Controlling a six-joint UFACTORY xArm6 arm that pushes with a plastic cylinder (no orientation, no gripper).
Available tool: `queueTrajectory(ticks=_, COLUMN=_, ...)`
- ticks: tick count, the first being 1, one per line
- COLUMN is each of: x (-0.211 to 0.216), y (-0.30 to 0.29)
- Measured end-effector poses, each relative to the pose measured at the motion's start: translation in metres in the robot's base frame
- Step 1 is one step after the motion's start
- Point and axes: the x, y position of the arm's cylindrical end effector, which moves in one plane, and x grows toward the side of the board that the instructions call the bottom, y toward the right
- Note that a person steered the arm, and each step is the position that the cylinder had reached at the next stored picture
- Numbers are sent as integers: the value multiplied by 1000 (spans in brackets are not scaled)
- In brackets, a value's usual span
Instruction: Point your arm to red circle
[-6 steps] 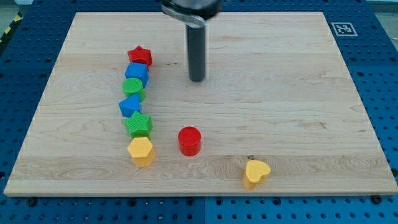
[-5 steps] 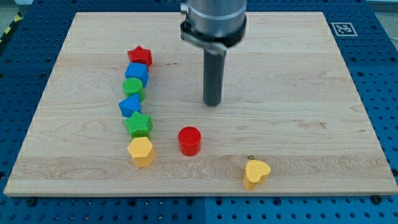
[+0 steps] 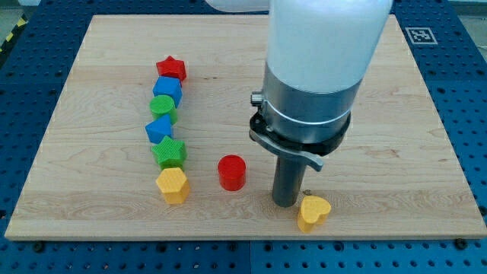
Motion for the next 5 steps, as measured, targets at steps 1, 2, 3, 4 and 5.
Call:
queueTrajectory(ticks=1, x=0, y=-16)
queueTrajectory(ticks=2, x=0, y=-20)
queueTrajectory(ticks=3, x=1, y=-25)
queueTrajectory(ticks=4, x=9, y=-37)
queueTrajectory(ticks=5, x=11, y=-41)
